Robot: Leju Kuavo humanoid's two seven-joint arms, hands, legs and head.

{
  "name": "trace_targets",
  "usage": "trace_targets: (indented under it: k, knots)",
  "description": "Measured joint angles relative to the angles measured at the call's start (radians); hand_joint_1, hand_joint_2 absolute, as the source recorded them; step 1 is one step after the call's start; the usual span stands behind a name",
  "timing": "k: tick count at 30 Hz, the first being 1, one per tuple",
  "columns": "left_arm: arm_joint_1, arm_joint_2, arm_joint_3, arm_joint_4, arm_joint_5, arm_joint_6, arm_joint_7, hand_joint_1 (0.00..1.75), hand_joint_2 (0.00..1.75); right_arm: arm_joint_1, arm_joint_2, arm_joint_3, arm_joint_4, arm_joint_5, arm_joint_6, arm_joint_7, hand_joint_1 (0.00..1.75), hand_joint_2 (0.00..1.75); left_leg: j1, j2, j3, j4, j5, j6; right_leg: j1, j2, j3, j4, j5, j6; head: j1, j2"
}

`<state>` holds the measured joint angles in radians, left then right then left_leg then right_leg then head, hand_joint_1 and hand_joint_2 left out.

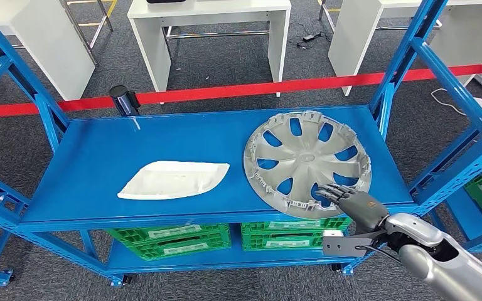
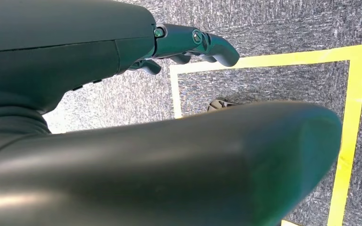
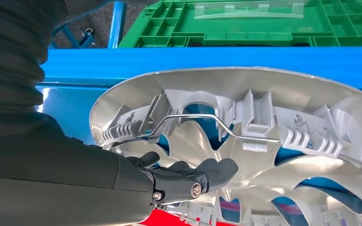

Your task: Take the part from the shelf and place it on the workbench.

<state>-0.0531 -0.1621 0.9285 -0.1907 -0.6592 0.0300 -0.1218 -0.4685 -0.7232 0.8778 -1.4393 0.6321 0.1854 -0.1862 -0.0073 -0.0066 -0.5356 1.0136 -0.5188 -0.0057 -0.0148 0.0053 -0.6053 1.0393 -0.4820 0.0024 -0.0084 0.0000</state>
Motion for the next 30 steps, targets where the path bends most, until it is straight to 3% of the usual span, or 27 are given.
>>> trace_targets:
  k: [9,13,25,30]
  knots:
    - [0.000,0.000,0.000,0.000,-0.002,0.001,0.000,0.00,0.00,0.001,0.004,0.002,0.000,0.001,-0.008,-0.007,0.00,1.75,0.000,0.000,0.000,0.000,0.000,0.000,0.000,0.000,0.000,0.000,0.000,0.000,0.000,0.000]
    - [0.000,0.000,0.000,0.000,-0.011,0.002,0.000,0.00,0.00,0.013,0.030,0.006,0.000,0.012,-0.036,-0.016,0.00,1.75,0.000,0.000,0.000,0.000,0.000,0.000,0.000,0.000,0.000,0.000,0.000,0.000,0.000,0.000]
    - [-0.002,-0.001,0.007,0.000,-0.028,0.008,-0.003,0.00,0.00,0.017,0.212,0.017,0.079,0.117,-0.154,-0.011,0.00,1.75,0.000,0.000,0.000,0.000,0.000,0.000,0.001,0.000,0.001,0.000,0.000,0.000,0.000,0.000]
    - [-0.002,-0.002,0.008,0.000,-0.032,0.008,-0.005,0.00,0.00,-0.007,0.284,0.026,0.138,0.125,-0.162,-0.012,0.00,1.75,0.000,0.000,0.000,0.000,0.001,-0.001,0.001,0.000,0.001,0.000,0.000,0.000,0.000,0.000]
